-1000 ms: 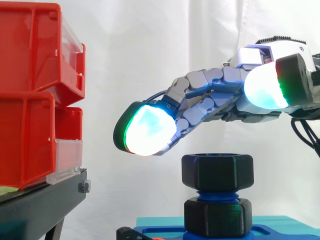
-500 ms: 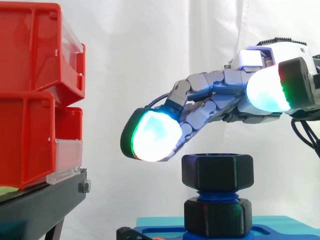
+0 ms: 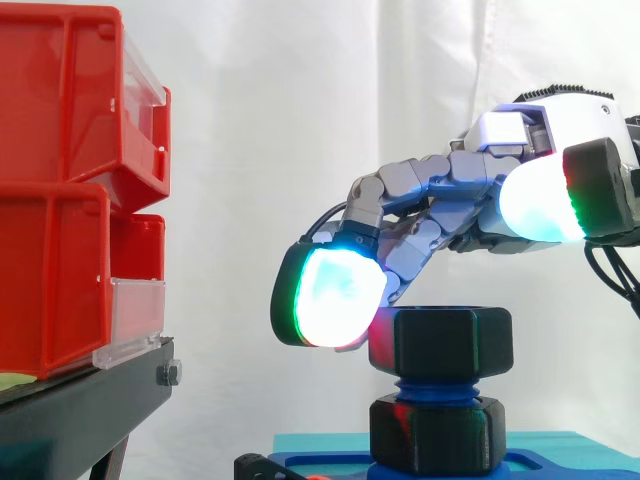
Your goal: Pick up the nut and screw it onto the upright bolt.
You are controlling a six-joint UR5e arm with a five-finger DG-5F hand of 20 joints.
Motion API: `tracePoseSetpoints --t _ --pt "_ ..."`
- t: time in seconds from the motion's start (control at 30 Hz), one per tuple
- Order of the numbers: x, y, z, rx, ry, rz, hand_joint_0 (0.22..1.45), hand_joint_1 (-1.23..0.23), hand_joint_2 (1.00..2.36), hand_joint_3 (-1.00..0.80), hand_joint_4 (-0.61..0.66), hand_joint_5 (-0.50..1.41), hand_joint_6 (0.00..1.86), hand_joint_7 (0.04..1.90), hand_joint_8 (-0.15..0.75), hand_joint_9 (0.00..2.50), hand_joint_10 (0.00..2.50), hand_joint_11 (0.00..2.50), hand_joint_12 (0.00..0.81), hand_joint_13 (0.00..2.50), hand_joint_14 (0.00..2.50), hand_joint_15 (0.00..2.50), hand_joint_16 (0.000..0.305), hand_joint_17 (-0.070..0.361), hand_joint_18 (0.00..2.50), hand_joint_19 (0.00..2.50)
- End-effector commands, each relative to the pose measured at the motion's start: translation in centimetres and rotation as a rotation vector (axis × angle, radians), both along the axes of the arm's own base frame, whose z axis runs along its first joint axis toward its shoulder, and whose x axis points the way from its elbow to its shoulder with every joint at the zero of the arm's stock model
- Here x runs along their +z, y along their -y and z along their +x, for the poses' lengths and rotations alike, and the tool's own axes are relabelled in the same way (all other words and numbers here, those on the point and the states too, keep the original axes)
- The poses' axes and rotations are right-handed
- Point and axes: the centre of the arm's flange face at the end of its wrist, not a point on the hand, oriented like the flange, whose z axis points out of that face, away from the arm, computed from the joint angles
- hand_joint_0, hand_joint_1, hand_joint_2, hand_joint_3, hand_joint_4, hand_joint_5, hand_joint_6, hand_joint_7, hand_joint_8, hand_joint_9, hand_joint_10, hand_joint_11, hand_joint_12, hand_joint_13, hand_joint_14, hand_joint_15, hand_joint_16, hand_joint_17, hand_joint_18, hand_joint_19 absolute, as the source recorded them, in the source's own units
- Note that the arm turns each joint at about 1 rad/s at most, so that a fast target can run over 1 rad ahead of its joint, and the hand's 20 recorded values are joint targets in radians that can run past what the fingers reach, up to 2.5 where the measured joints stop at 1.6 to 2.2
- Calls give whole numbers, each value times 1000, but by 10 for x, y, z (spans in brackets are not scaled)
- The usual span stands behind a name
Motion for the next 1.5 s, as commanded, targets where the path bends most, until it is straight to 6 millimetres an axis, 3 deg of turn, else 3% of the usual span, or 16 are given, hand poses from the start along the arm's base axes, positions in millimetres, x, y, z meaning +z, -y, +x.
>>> tracePoseSetpoints --t 0.0,0.5,0.73,0.93,1.13,1.2,1.47 --pt "1 3 0 2 2 0 538 -269 1000 -500 247 -28 504 1301 237 569 0 0 258 427 0 0 22 49 27 0" --pt "2 20 -3 0 15 -3 547 -295 1000 -500 177 14 501 1574 247 738 0 0 231 560 0 0 16 36 164 0" --pt "2 29 -4 5 28 -10 558 -322 1000 -500 124 38 570 1449 250 1008 0 0 193 727 0 0 11 24 325 0" --pt "3 35 -5 3 30 -12 563 -344 1000 -500 82 56 622 1308 234 1489 0 9 144 965 0 0 3 7 544 0" --pt "3 42 -7 11 39 -14 560 -350 1000 -500 67 65 645 1245 237 1799 8 204 124 1092 0 0 0 0 679 0" --pt "4 44 -7 12 41 -14 558 -349 1000 -500 89 67 661 1184 266 1943 13 324 128 1290 1 46 3 -7 881 80" --pt "14 51 -6 27 71 -16 560 -343 1000 -500 82 68 667 1166 296 2012 18 408 138 1384 3 83 1 -3 1006 186"
